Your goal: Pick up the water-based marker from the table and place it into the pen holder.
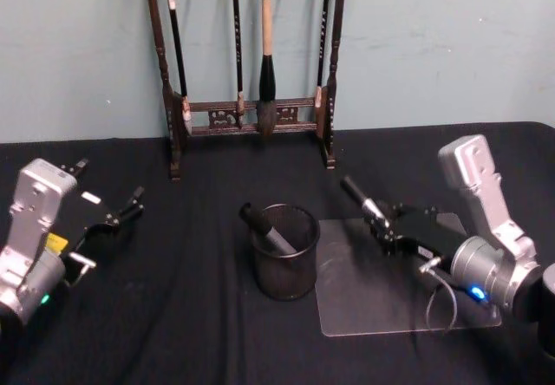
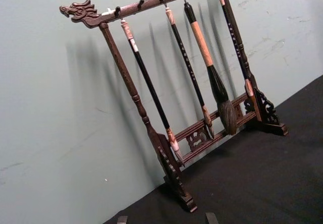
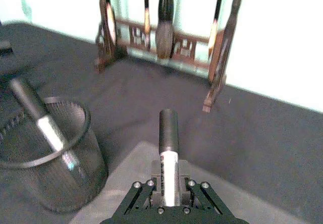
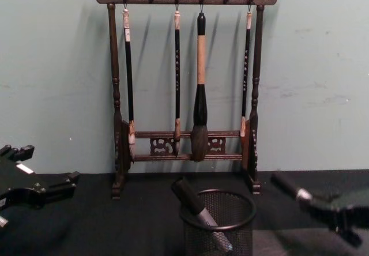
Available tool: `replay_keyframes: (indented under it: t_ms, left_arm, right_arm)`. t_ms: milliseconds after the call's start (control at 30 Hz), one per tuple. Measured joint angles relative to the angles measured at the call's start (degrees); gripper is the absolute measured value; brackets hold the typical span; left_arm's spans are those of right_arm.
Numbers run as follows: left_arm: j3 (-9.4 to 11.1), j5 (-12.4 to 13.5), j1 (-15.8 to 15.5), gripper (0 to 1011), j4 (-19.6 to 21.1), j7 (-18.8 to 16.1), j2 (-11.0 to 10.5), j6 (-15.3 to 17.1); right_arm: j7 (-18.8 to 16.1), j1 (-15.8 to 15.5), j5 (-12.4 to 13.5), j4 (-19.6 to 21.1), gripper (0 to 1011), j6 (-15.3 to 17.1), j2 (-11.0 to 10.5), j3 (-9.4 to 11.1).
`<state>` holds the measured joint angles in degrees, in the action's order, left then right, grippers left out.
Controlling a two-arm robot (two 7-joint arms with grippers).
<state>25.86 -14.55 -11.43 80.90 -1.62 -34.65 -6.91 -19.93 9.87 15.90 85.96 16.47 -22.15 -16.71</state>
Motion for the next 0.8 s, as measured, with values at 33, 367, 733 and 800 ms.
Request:
replay_keyframes:
  t_ms: [33, 367, 733, 800]
  left_arm:
    - [0.0, 0.0, 0.0, 1001, 0.0, 0.0, 0.0, 0.0]
    - [0.0, 0.0, 0.0, 1001, 0.0, 0.0, 0.0, 0.0]
    - [0.0, 0.0, 0.0, 1001, 0.0, 0.0, 0.0, 0.0]
    - [0.0, 0.0, 0.0, 1001, 0.0, 0.0, 0.0, 0.0]
  right_arm:
    - [-0.3, -0.1, 0.5, 0.2, 195, -1.6, 0.0, 0.5]
    - [-2.8, 0.1, 3.9, 0.9, 195, -9.6, -0.7, 2.0]
    - [-5.3, 2.3, 6.9, 0.1, 195, -14.6, -0.4, 0.9]
    - [-5.6, 2.7, 7.3, -0.1, 195, -15.0, -0.3, 0.6]
